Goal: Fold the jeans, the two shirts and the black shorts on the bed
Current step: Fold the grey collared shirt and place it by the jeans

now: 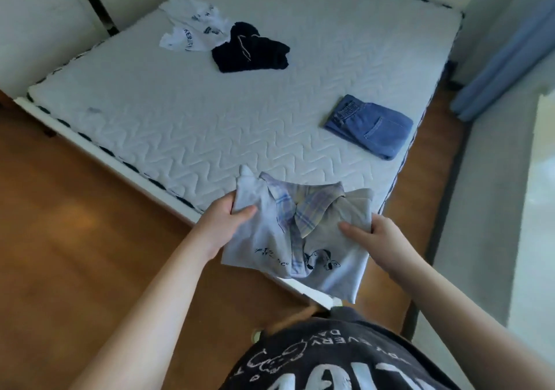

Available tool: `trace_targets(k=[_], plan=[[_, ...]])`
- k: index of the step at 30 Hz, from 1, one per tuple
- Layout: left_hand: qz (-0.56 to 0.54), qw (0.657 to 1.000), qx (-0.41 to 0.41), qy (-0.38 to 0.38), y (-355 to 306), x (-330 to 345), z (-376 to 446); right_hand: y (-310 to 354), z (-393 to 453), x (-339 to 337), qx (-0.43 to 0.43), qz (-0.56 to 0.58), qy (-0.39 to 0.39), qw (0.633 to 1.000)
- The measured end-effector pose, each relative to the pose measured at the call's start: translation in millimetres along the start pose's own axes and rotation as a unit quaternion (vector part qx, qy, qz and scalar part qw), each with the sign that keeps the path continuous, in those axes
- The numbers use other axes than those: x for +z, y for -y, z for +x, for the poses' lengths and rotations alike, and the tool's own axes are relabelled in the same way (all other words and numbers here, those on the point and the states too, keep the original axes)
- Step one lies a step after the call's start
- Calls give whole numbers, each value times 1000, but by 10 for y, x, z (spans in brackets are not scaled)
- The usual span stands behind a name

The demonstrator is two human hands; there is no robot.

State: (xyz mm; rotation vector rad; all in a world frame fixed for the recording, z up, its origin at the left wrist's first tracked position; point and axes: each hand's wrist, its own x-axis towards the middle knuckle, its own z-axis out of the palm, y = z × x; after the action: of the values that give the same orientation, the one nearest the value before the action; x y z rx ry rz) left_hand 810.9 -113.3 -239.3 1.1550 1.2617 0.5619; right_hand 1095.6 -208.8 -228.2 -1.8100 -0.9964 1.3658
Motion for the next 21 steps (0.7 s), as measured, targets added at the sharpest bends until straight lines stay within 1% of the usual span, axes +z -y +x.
trace_targets(k=[3, 7, 13, 16, 21], plan=[[52, 998, 19, 27, -79, 198, 169, -160, -139, -215, 16, 40, -54, 998], [45, 998, 19, 44, -159, 516, 386, -380, -200, -540, 29, 81, -94, 992], [49, 997, 17, 59, -247, 929, 685, -606, -3, -873, 37, 133, -106, 985], [39, 996, 18, 74, -271, 1035, 762, -622, 86, -982, 33, 140, -104, 984], [9, 997, 8, 78, -301, 1158, 963, -608, 227, -1155, 25, 139, -131, 981]])
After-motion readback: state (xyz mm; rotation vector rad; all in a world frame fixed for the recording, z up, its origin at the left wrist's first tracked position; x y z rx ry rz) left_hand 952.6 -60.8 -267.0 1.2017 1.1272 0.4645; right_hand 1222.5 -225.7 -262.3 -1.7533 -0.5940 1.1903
